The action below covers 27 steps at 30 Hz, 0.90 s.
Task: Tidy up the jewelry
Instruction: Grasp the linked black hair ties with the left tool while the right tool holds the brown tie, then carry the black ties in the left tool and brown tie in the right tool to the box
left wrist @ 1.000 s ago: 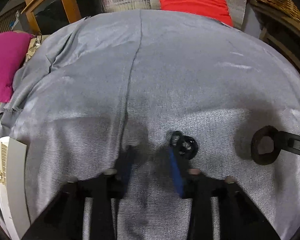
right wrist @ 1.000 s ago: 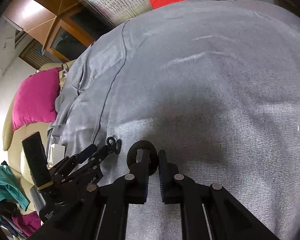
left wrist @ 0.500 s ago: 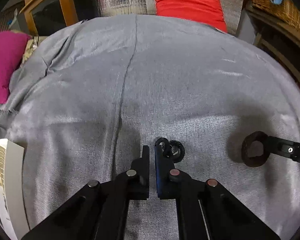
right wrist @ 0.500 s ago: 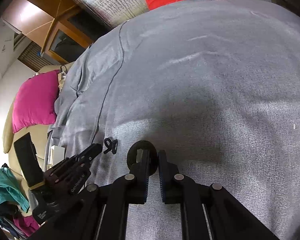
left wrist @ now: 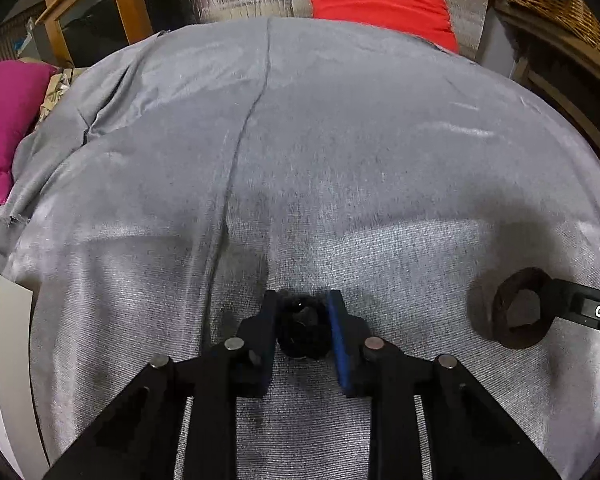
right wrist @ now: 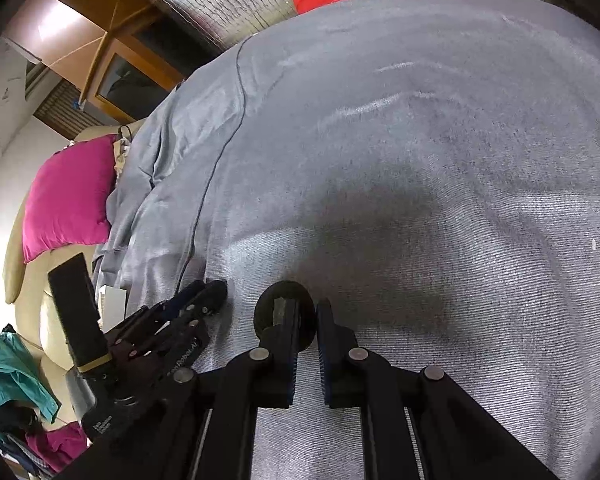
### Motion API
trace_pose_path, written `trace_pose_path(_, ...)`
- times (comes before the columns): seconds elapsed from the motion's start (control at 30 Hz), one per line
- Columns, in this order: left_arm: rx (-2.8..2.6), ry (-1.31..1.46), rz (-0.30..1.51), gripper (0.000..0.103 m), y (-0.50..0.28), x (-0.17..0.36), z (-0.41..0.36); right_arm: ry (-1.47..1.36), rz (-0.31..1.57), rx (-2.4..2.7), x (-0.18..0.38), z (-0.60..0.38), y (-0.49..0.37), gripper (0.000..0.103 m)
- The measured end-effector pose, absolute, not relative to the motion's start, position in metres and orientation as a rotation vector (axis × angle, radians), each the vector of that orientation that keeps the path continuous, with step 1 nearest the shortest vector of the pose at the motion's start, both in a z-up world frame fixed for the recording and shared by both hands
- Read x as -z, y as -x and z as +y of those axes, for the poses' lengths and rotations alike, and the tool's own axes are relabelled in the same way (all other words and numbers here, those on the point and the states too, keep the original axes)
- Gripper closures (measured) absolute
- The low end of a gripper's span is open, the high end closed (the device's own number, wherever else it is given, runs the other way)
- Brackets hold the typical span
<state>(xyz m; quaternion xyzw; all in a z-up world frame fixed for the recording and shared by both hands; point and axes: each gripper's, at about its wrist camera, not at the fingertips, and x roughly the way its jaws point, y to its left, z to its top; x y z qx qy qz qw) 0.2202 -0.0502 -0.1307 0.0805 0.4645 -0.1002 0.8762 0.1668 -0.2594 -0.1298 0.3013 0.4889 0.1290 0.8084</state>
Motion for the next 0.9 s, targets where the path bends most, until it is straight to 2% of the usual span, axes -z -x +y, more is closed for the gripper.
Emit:
trace_pose_path(0.37,0.249,-0.082,0.877,0.084,-0.203,0.086,-0.037,-0.638,1.012,-0.303,0.117,-0.255,-0.162,0.093)
trace_pose_path(0.9,0.081,-0.104,0.757,0.084,-0.131,0.039,0.010,-0.580,0.910,-0.403,0.084,-0.204,-0.125,0.093)
